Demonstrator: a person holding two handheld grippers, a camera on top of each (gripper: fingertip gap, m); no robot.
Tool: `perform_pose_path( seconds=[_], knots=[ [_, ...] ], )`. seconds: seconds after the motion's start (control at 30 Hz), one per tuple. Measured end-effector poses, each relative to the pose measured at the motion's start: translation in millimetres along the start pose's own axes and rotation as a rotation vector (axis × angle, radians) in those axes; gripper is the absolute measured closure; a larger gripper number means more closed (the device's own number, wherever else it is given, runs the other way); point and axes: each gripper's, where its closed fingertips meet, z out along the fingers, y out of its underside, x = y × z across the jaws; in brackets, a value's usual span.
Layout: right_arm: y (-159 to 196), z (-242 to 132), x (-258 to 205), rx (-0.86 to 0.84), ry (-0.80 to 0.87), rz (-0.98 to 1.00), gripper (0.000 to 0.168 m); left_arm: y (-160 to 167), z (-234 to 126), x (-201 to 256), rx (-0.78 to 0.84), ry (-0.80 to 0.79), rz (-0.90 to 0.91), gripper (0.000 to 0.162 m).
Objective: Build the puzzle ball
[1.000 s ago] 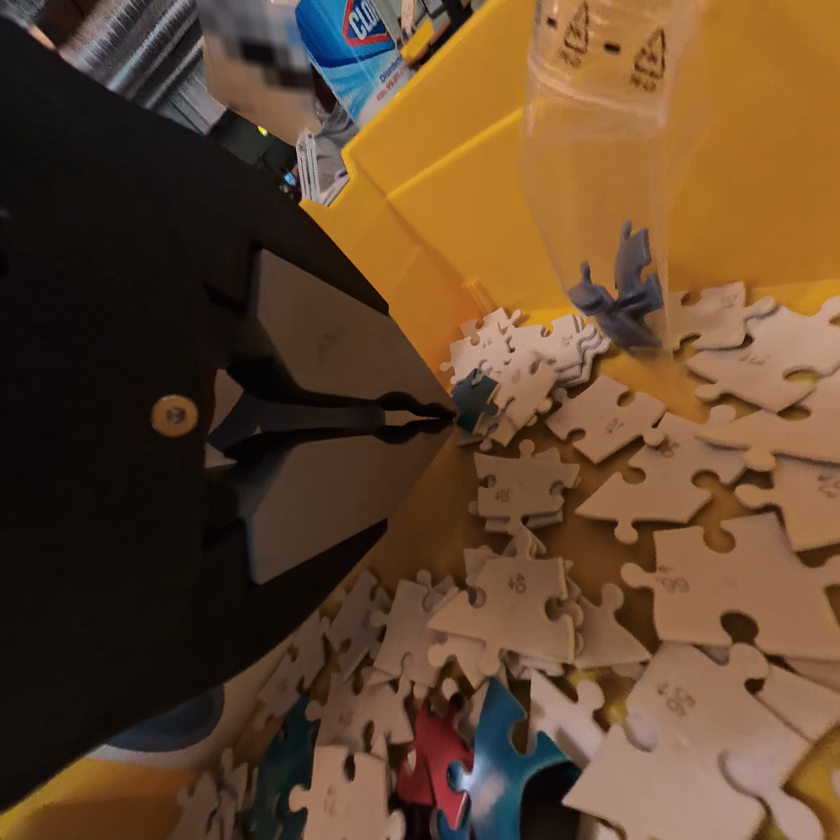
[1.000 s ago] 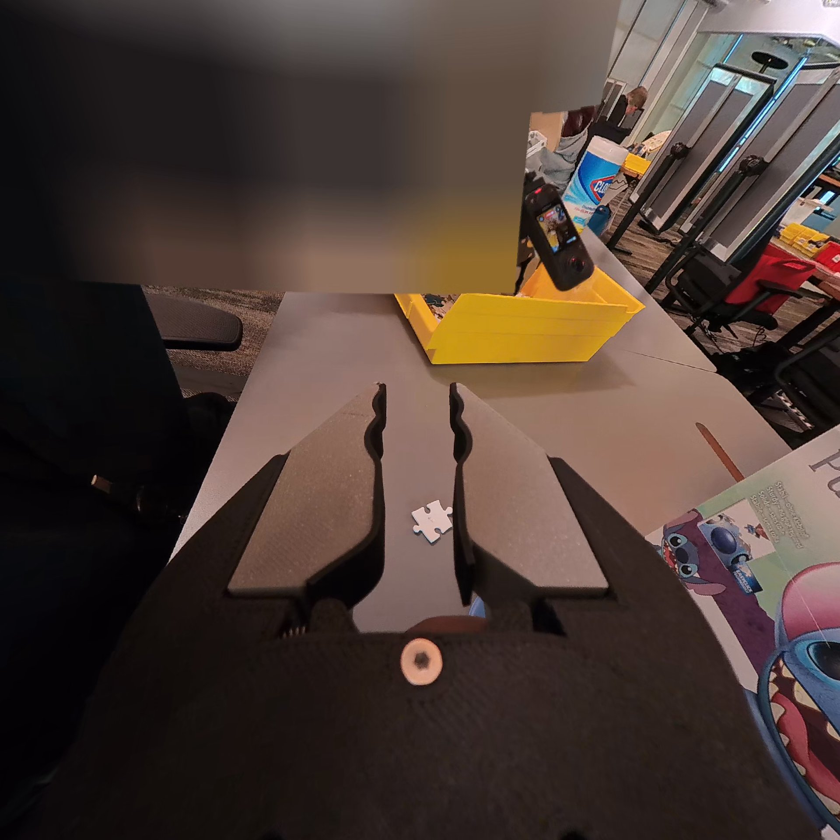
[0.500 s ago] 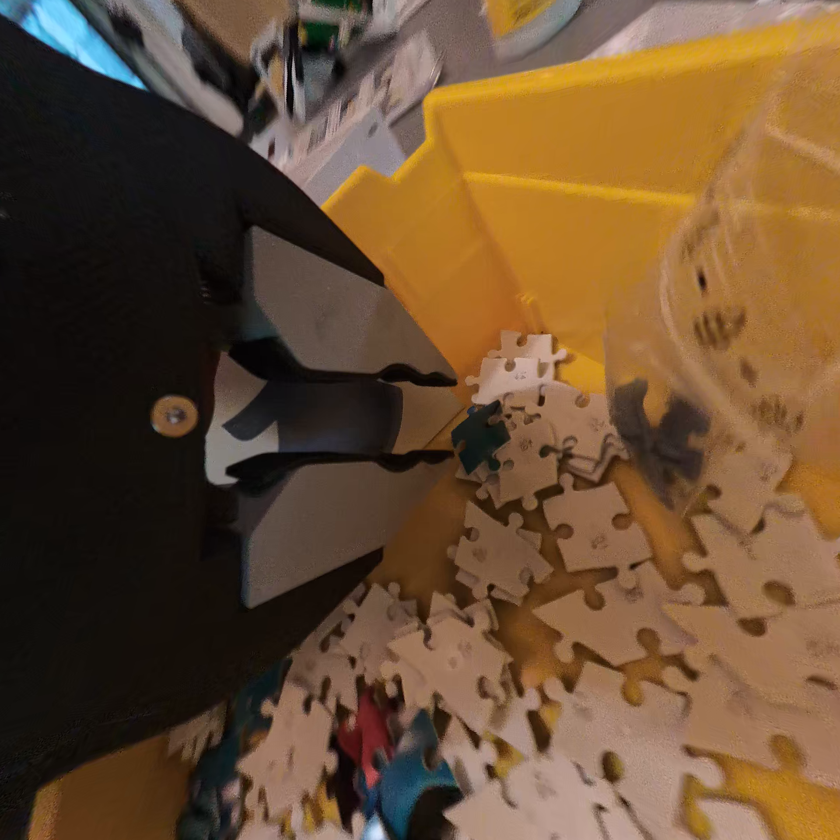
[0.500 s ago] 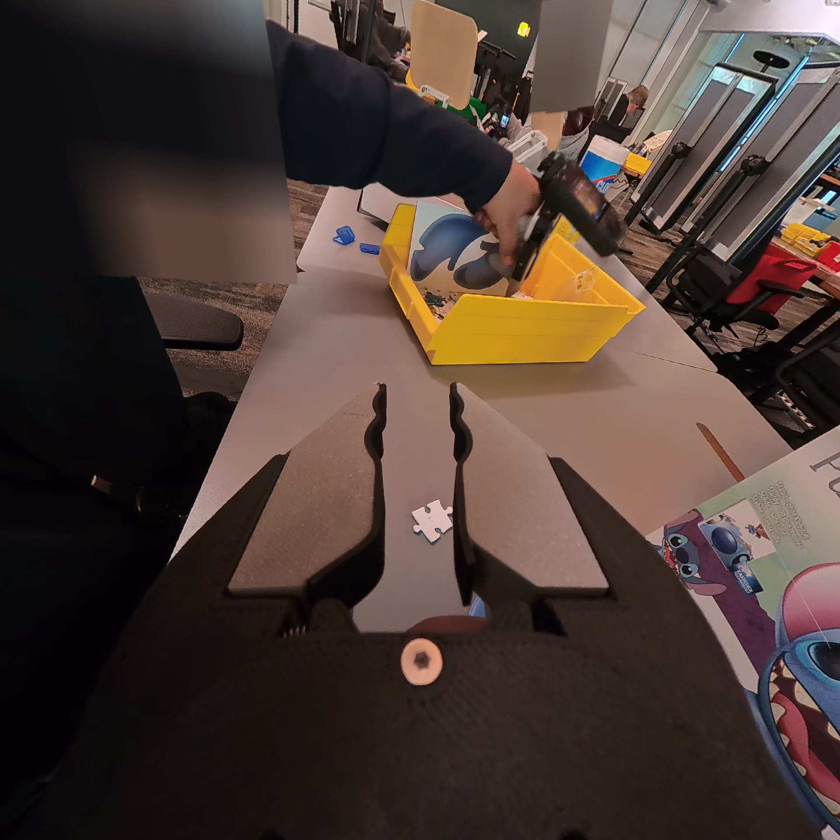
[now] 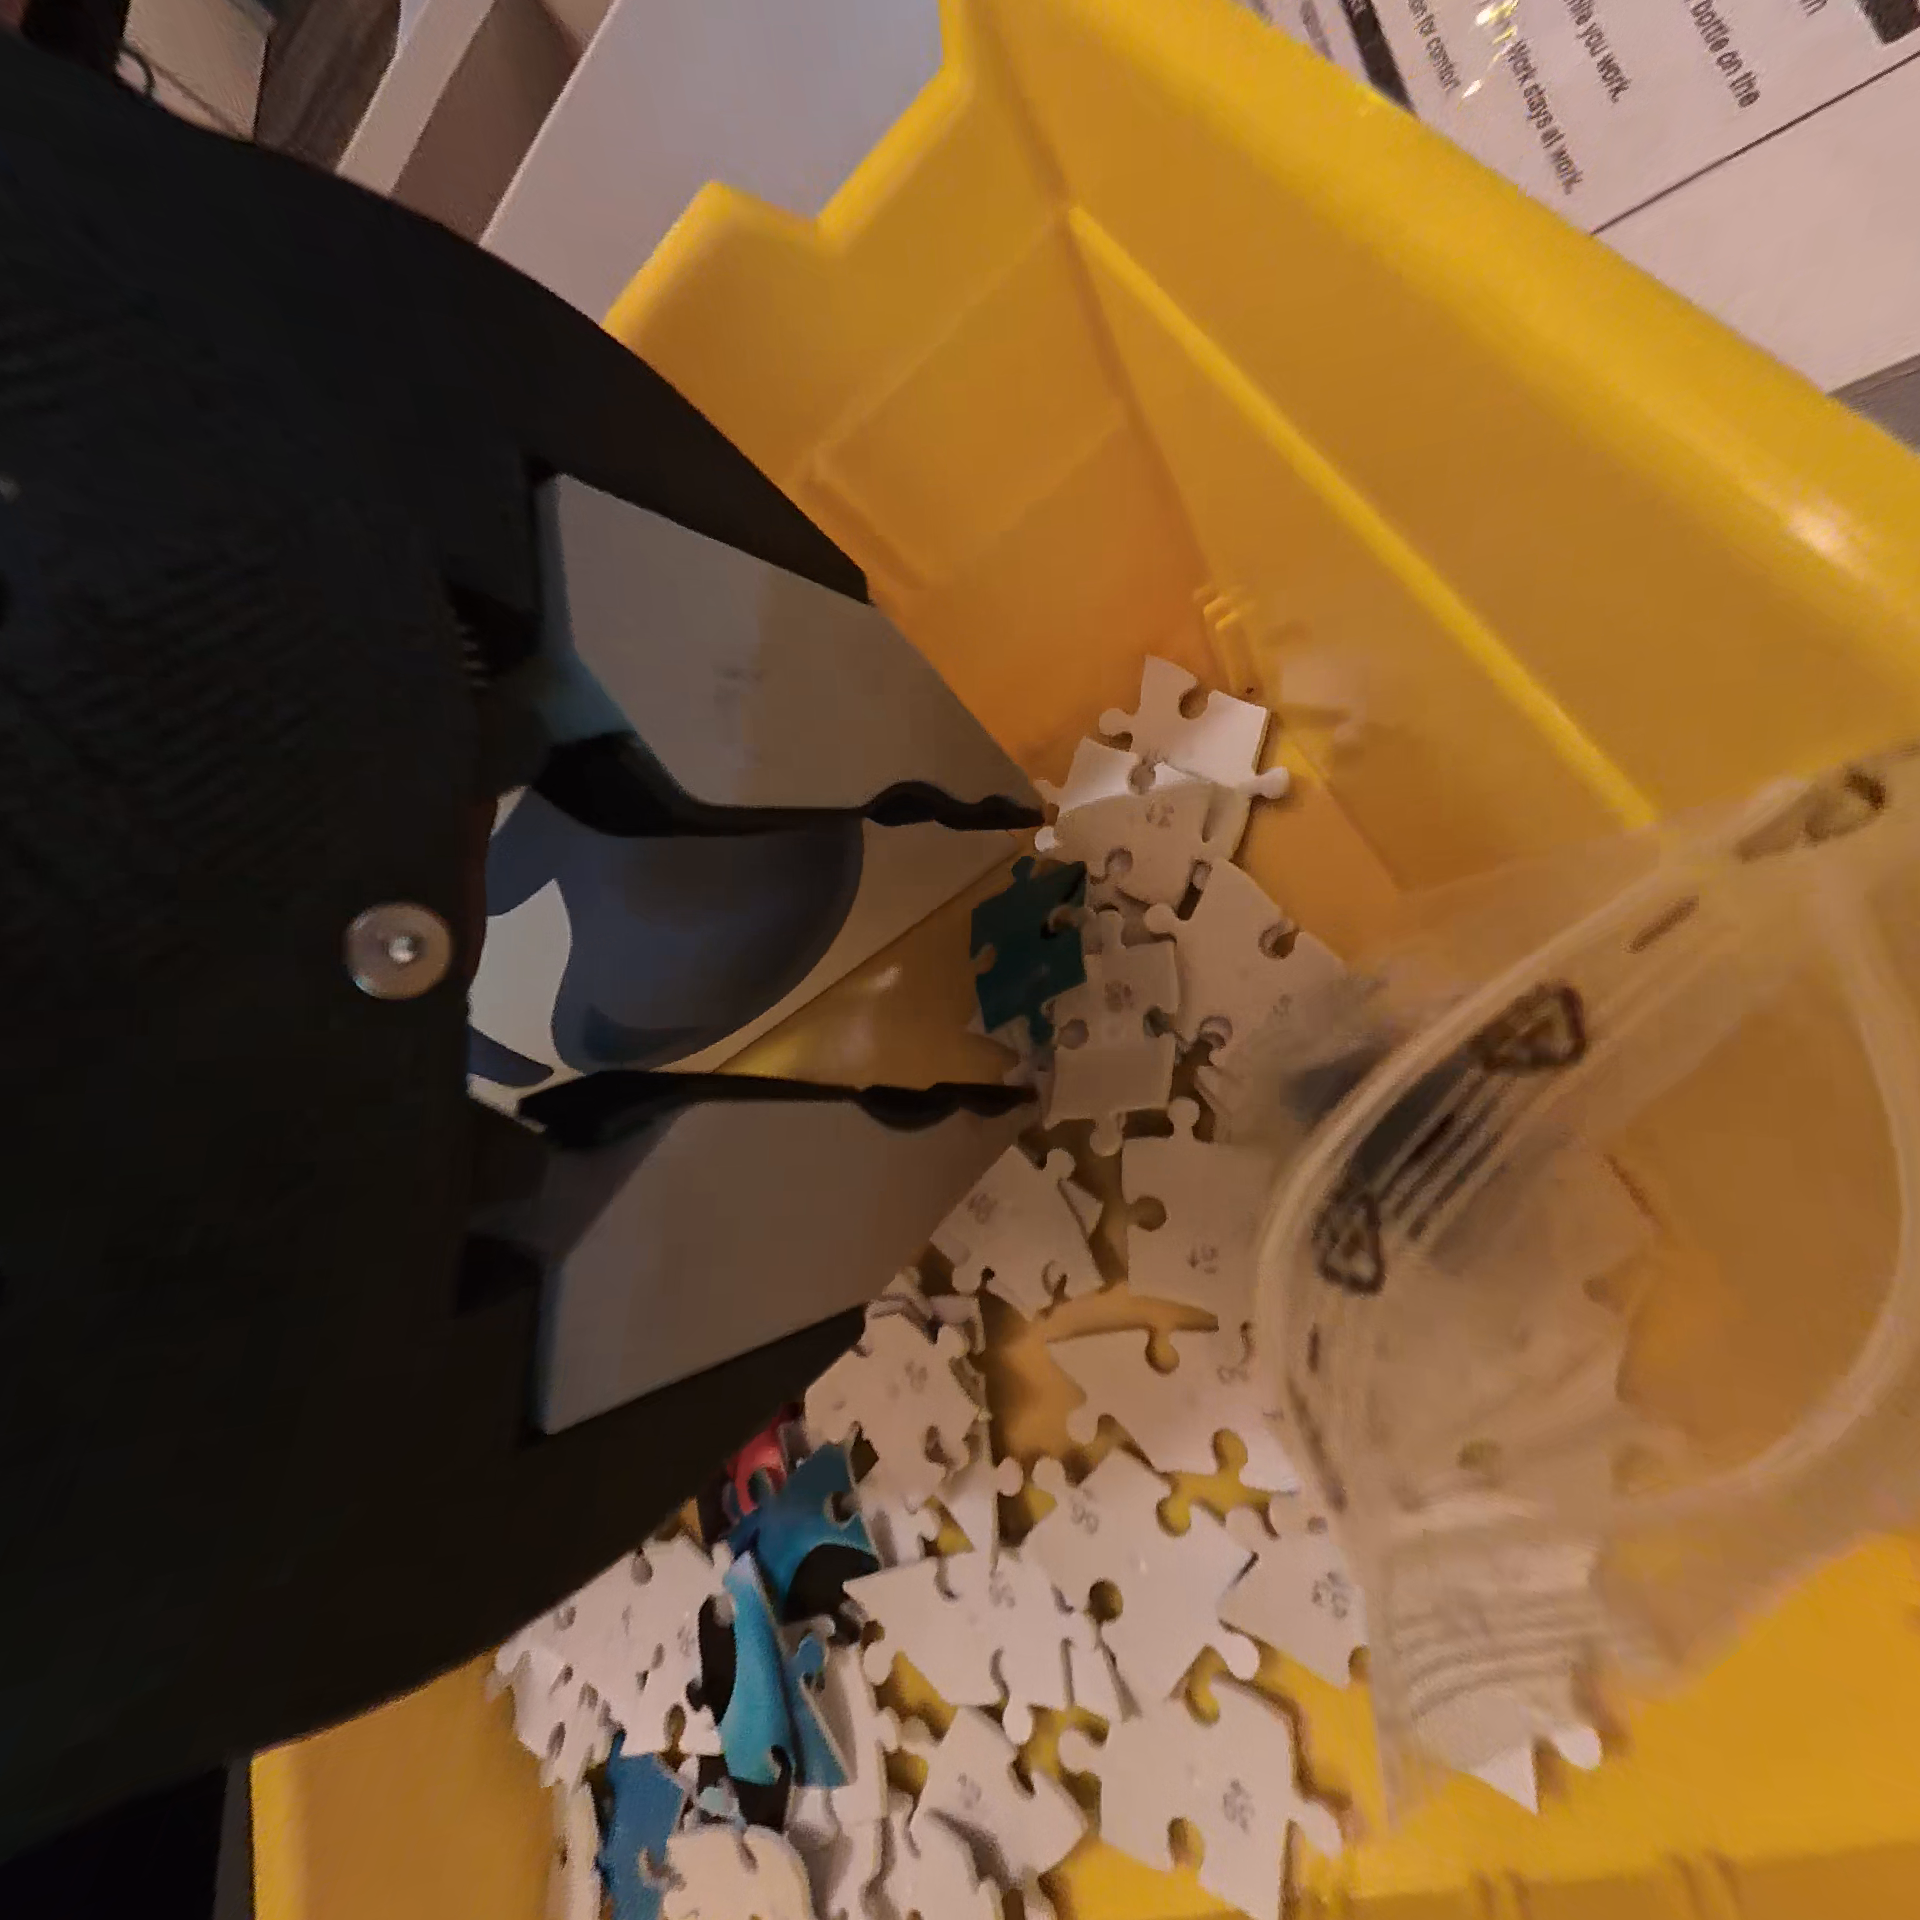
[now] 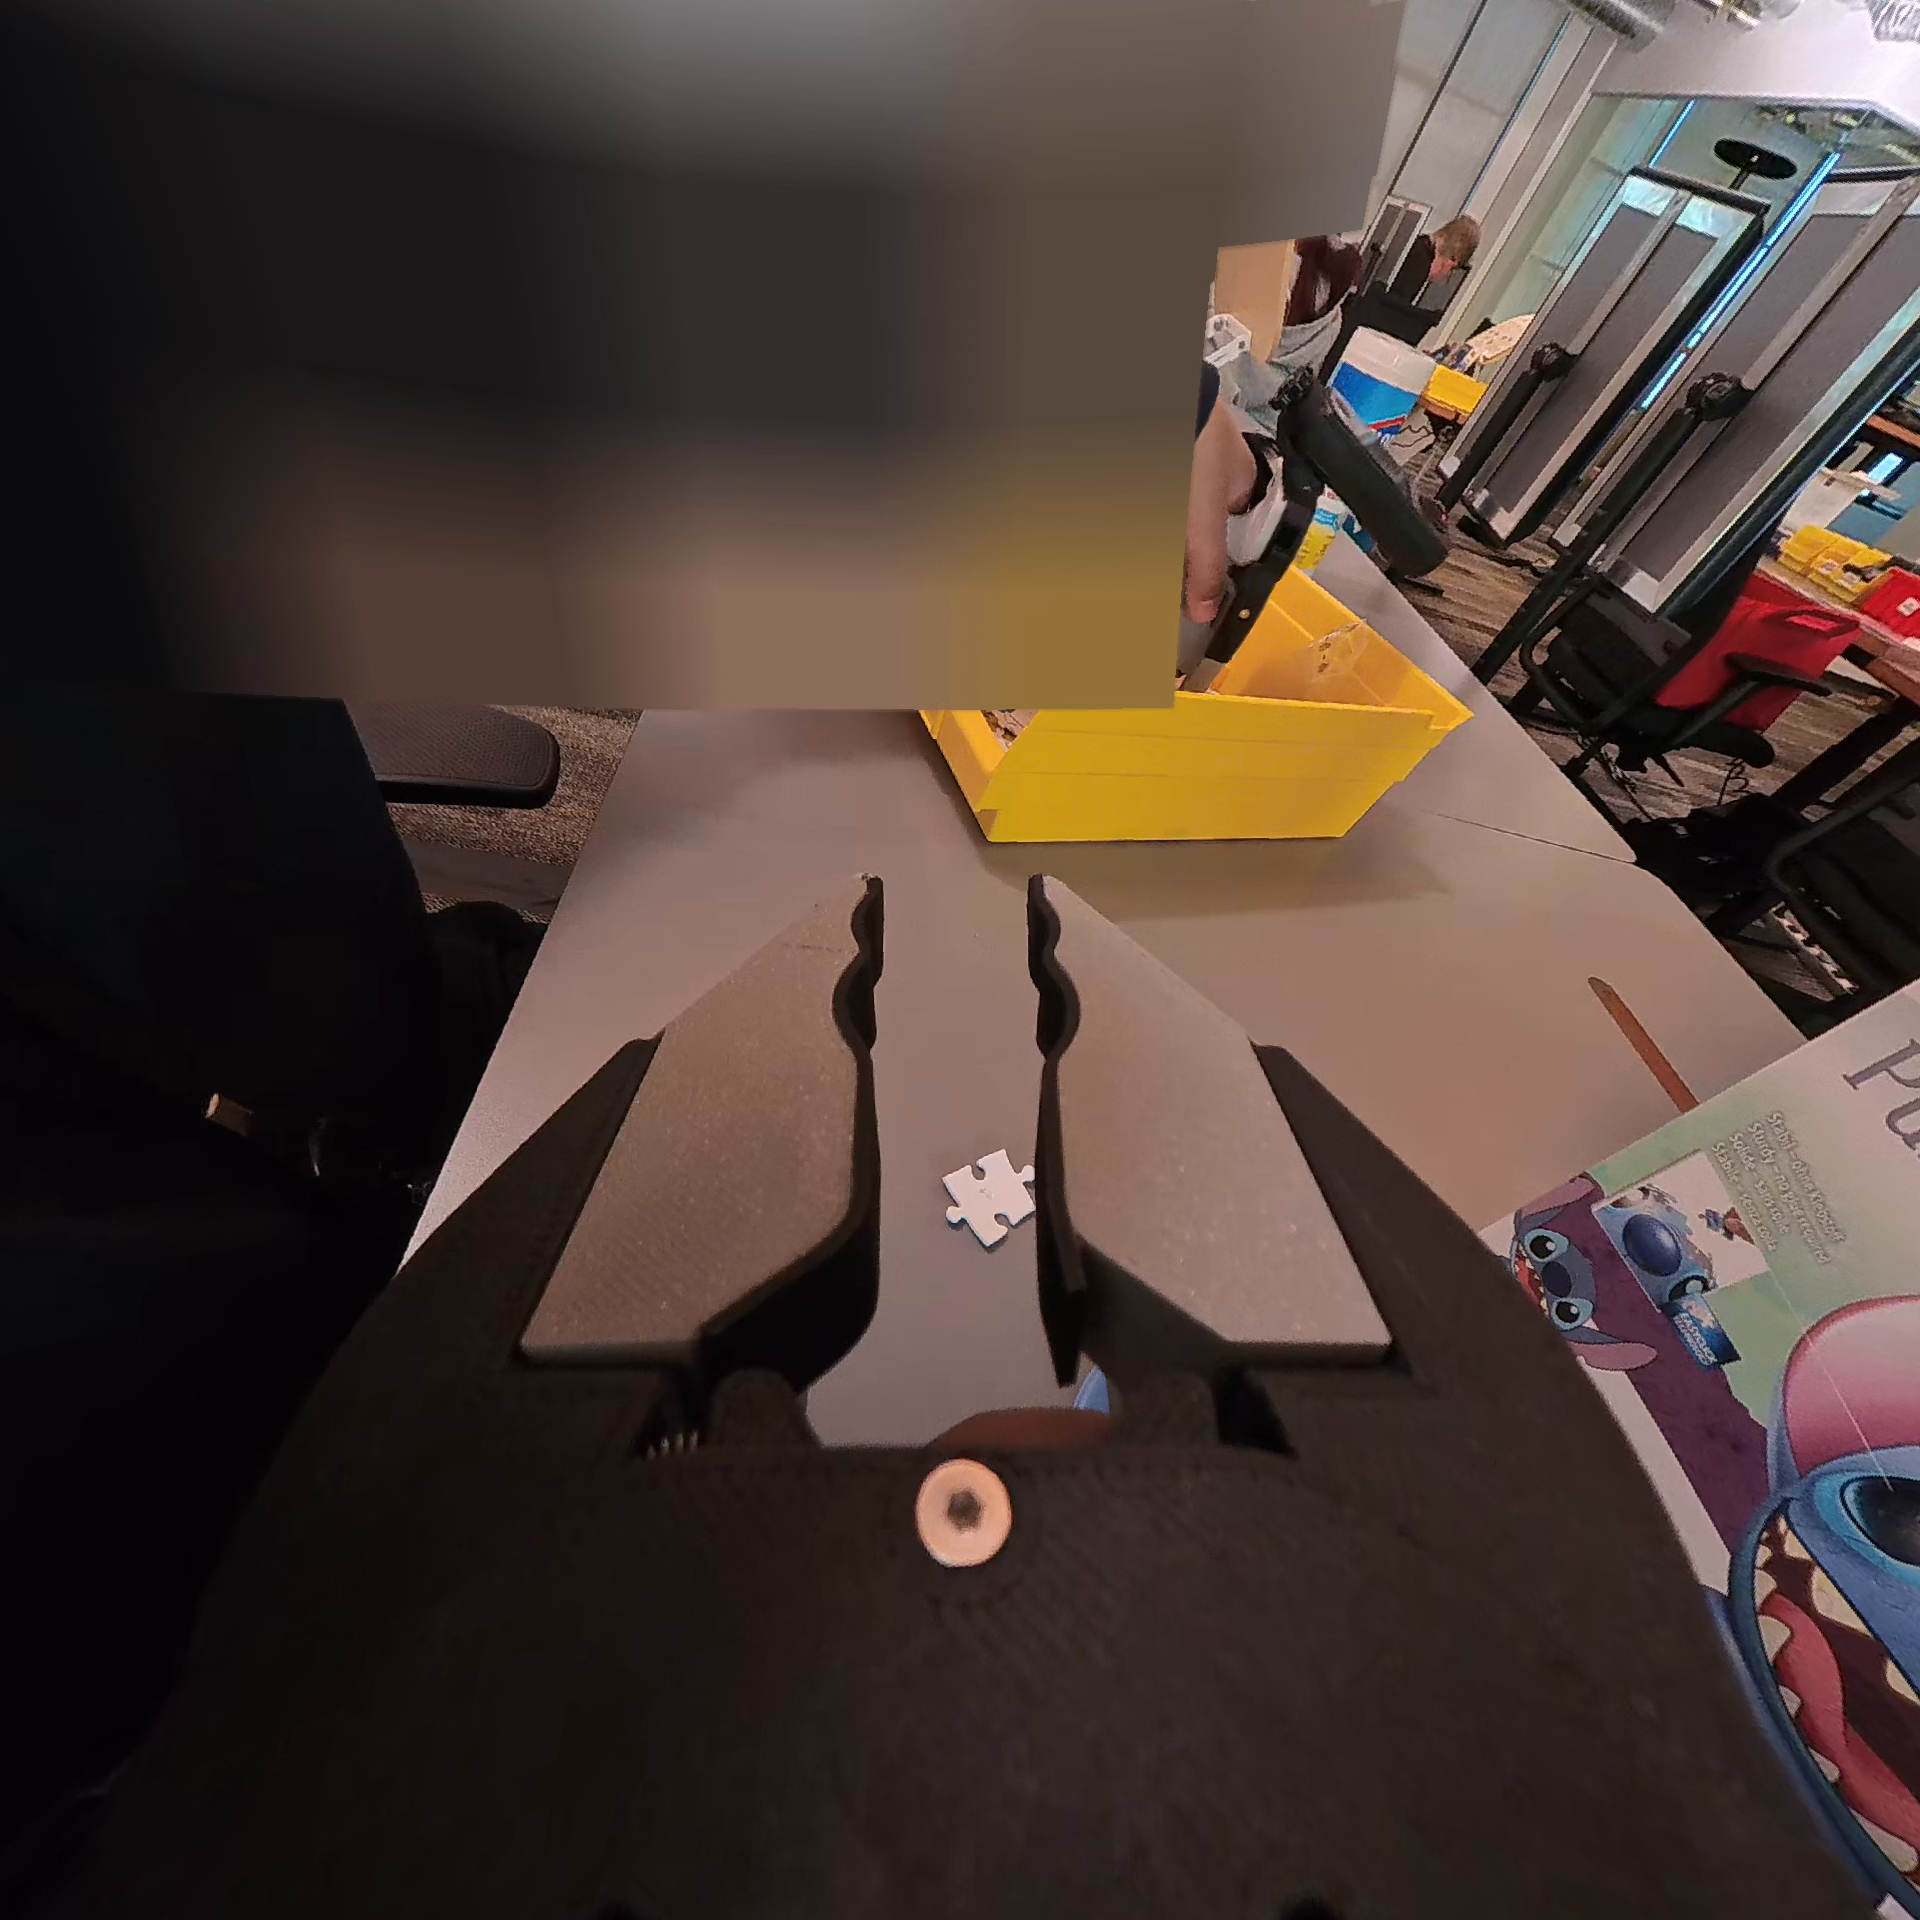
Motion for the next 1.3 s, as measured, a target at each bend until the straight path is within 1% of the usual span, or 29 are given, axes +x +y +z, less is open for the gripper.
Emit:
perform_pose_path(
  seconds=[0.13, 0.23, 0.33, 0.83, 1.1, 1.23, 1.3],
  knots=[
    [-0.2, -0.4, 0.0, 0.001, -0.001, -0.001, 0.144, -0.5, 1.6, 2.1, -0.014, 0.048, -0.038, 0.115],
    [-0.4, -0.4, -0.3, 0.000, -0.001, -0.003, 0.144, 3.3, 3.0, 2.7, -0.040, 0.081, -0.068, 0.123],
    [-0.7, -0.7, -0.3, 0.002, -0.001, -0.002, 0.144, 5.9, 2.9, 3.5, -0.047, 0.098, -0.071, 0.127],
    [0.3, 0.3, -0.9, -0.002, -0.003, -0.004, 0.144, 8.0, 1.4, 2.9, -0.050, 0.089, -0.033, 0.135],
    [0.2, 0.4, -0.8, -0.001, -0.003, -0.003, 0.144, 9.0, -6.8, 3.2, -0.042, 0.061, 0.011, 0.146],
    [0.3, 0.7, -1.4, -0.002, -0.004, -0.005, 0.144, 9.2, -7.4, 2.6, -0.037, 0.053, 0.023, 0.147],
    [0.2, 0.3, -0.9, -0.001, -0.002, -0.004, 0.144, 5.8, -9.2, 0.4, -0.016, 0.040, 0.024, 0.151]
  ],
)
